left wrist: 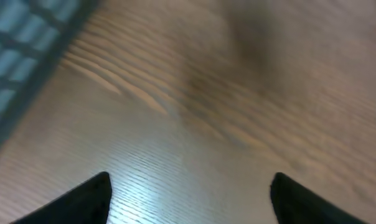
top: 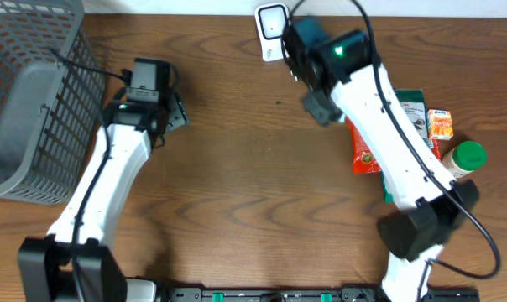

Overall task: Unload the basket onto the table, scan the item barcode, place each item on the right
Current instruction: 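Lift the wipes pack with the right gripper up to the scanner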

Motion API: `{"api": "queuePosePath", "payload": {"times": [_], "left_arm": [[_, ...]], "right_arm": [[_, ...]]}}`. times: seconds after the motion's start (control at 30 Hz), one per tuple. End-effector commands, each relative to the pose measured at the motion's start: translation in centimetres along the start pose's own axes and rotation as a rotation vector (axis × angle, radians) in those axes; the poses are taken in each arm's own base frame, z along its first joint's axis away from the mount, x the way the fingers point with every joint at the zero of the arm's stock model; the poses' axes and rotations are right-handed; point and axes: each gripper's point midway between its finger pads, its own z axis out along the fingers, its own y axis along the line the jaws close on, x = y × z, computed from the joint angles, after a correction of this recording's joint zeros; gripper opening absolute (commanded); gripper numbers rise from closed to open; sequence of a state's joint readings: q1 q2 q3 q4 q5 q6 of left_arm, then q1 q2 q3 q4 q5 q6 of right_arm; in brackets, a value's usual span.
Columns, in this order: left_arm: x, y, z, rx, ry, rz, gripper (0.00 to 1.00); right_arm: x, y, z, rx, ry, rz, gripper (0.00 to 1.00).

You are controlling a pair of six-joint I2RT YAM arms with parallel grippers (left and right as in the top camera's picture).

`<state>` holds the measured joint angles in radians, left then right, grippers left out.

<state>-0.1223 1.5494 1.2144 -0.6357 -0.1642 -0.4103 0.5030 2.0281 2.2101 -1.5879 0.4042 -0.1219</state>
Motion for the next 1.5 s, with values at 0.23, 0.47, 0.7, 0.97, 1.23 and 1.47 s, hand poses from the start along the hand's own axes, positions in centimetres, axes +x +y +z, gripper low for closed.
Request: {"api": "queuePosePath", "payload": {"times": [0.23, 0.47, 0.7, 0.97, 1.23, 1.47], "left_arm": [[-0.9, 1.0, -0.4, -0.052, -0.03, -0.02, 0.85], [-0.9, 1.0, -0.4, -0.052, -0.03, -0.02, 0.85], [-0.9, 1.0, -0.4, -0.052, -0.03, -0.02, 0.85], [-0.9, 1.0, -0.4, -0.052, -0.03, -0.02, 0.85], [-0.9, 1.0, -0.4, -0.052, -0.03, -0.02, 0.85], [-0.9, 1.0, -0.4, -0.052, -0.03, -0.02, 0.85]], "right_arm": [[-8.2, -6.1, 0.1, 0.348, -0.19, 0.016, 0.01], [-12.6, -8.2, 1.2, 0.543, -0.251, -0.017, 0.01], [-15.5, -8.0, 6.7, 0.738, -0.165, -0.081, 0.01], [-18.6, -4.8, 13.2, 0.919, -0.049, -0.261, 0.01], [-19.9, -1.0, 17.5, 0.993, 0.015, -0.397, 0.01], [-20.1, 0.3, 17.4, 0.999, 0.025, -0.439, 0.01]]}}
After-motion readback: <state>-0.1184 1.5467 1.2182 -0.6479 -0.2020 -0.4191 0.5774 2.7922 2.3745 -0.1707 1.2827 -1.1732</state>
